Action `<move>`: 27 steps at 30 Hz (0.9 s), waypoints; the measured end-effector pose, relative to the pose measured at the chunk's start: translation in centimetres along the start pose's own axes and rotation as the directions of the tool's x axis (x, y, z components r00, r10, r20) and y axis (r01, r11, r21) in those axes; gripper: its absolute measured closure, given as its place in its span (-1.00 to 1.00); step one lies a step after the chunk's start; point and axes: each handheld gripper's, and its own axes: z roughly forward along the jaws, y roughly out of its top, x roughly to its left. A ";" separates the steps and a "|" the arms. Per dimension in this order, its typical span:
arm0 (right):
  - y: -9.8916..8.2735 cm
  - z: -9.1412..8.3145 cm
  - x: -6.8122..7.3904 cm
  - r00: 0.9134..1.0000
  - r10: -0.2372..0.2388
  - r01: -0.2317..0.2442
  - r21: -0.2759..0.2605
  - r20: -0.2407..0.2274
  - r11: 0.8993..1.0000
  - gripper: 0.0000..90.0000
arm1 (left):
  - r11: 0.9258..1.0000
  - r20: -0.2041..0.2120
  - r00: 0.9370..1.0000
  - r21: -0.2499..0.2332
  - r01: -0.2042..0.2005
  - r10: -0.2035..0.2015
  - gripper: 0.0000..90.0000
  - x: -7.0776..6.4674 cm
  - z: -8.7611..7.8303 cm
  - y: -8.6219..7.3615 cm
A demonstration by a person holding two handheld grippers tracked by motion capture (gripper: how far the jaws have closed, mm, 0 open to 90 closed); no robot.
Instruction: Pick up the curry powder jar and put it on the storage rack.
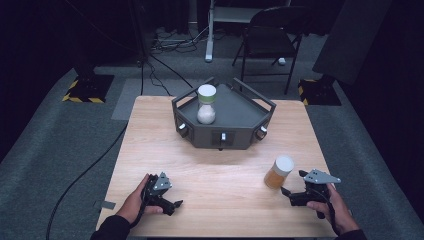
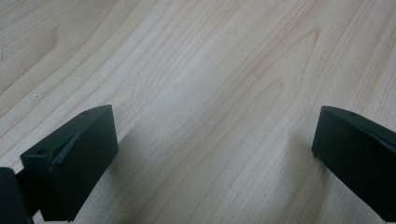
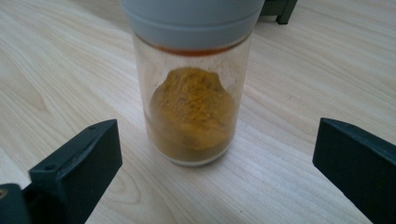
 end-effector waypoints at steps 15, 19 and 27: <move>1.9 1.0 0.5 1.000 0.024 -0.024 -0.015 -0.010 1.000 -0.98 | 1.000 0.000 1.000 -0.002 0.002 -0.002 -0.99 0.0 0.0 0.0; 2.1 1.5 0.6 0.999 0.036 -0.036 -0.020 -0.014 0.999 -0.98 | 1.000 0.000 1.000 -0.002 0.002 -0.002 -0.99 0.0 0.0 0.0; 2.2 2.4 1.0 0.994 0.103 -0.105 -0.067 -0.023 0.992 -0.97 | 1.000 0.000 1.000 -0.001 0.002 -0.002 -0.99 0.0 0.0 0.0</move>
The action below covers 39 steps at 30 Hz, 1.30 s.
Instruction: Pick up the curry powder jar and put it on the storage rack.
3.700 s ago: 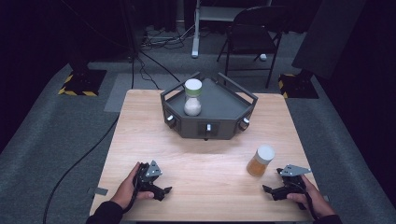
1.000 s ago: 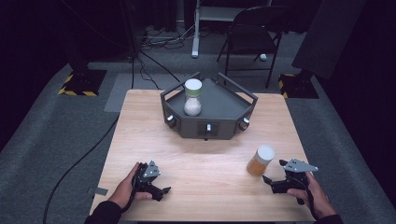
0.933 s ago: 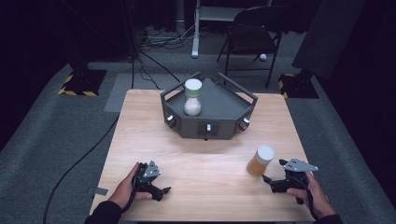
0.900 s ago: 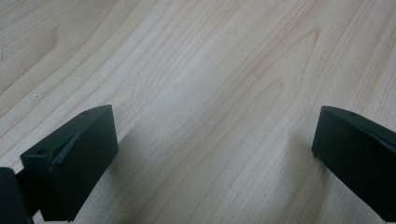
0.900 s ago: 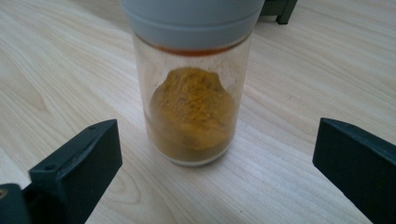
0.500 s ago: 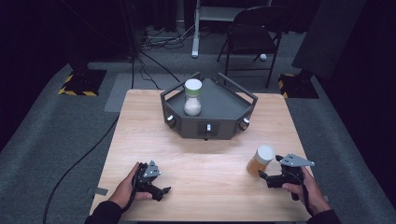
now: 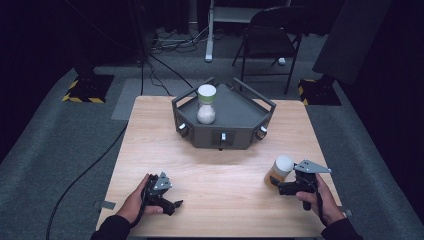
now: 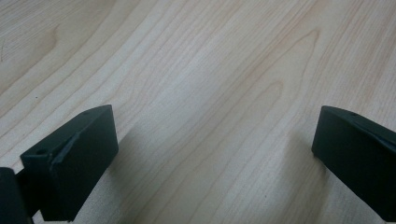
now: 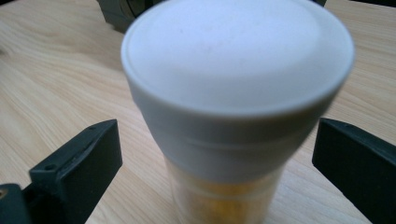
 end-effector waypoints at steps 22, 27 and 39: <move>-2.6 1.0 0.3 1.000 0.023 -0.021 -0.130 0.018 0.991 -0.28 | 1.000 0.000 1.000 -0.001 0.002 -0.002 -0.99 0.0 0.0 0.0; -2.8 0.9 0.5 0.999 0.012 -0.006 -0.146 0.035 0.989 -0.25 | 1.000 0.000 1.000 0.000 0.000 0.000 -0.99 0.0 0.0 0.0; -2.7 0.4 0.9 0.998 0.021 -0.010 -0.172 0.064 0.985 -0.24 | 1.000 0.000 1.000 0.000 0.000 0.000 -0.99 0.0 0.0 0.0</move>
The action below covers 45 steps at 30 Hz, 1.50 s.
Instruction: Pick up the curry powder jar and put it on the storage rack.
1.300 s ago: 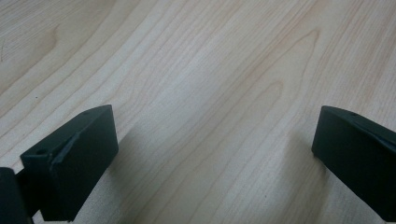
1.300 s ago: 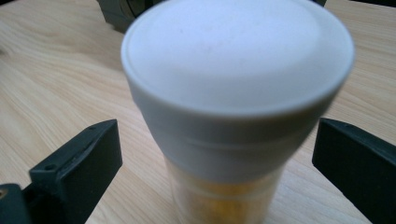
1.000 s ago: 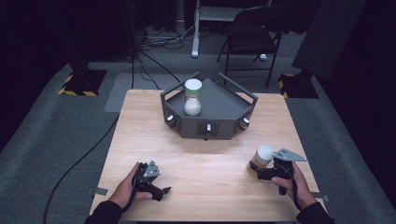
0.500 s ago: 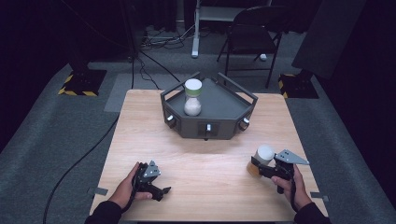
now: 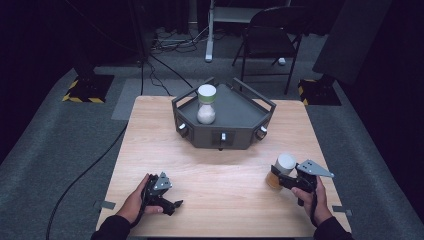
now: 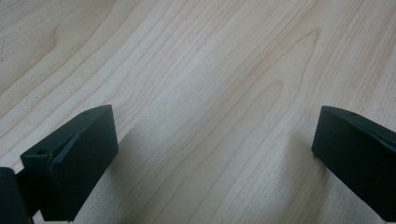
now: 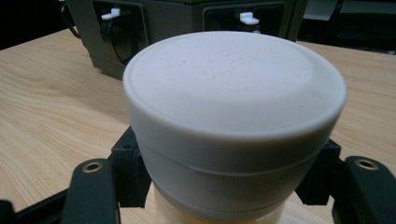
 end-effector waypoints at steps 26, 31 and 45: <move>2.1 -0.7 0.7 0.998 -0.007 0.007 0.002 0.063 1.000 -0.24 | 1.000 0.000 1.000 0.000 0.000 0.000 -0.99 0.0 0.0 0.0; 3.2 -0.6 1.0 0.998 -0.014 0.015 -0.005 0.068 1.000 -0.24 | 1.000 0.000 1.000 0.000 -0.001 0.001 -0.99 0.0 0.0 0.0; 7.7 0.5 1.0 0.997 -0.018 0.019 -0.018 0.071 1.000 -0.24 | 1.000 0.000 1.000 -0.001 0.001 -0.001 -0.99 0.0 0.0 0.0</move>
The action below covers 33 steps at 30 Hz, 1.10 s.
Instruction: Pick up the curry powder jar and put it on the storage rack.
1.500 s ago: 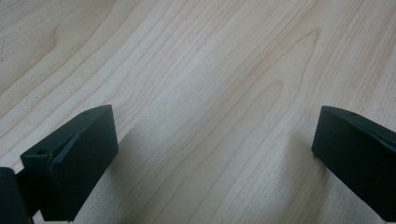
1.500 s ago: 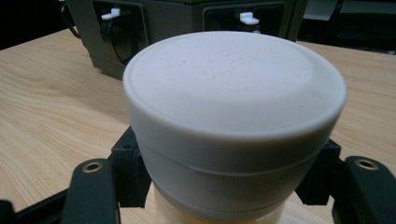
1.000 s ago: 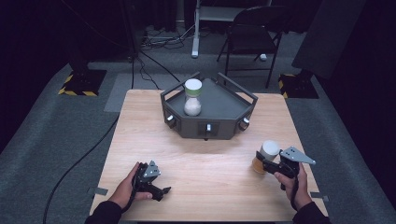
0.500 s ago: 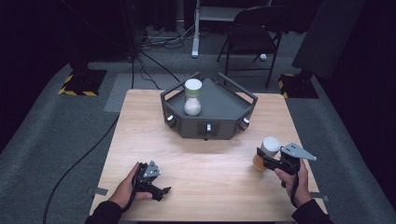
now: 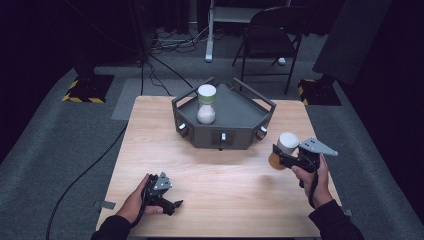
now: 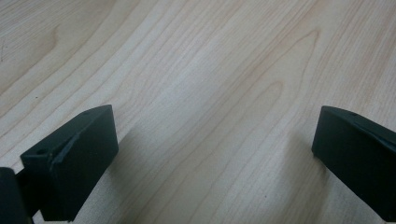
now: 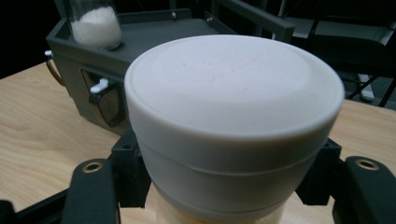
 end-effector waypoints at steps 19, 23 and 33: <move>5.6 2.3 -0.6 1.000 -0.008 0.009 -0.026 0.019 1.000 -0.24 | 1.000 0.000 1.000 0.001 -0.002 0.002 -0.99 0.0 0.0 0.0; 6.9 2.7 0.0 0.999 -0.022 0.022 -0.026 0.028 0.999 -0.24 | 1.000 0.000 1.000 0.001 -0.002 0.002 -0.99 0.0 0.0 0.0; 9.5 4.1 1.4 0.999 -0.035 0.036 -0.021 0.028 0.999 -0.24 | 1.000 0.000 1.000 0.003 0.000 0.000 -0.99 0.0 0.0 0.0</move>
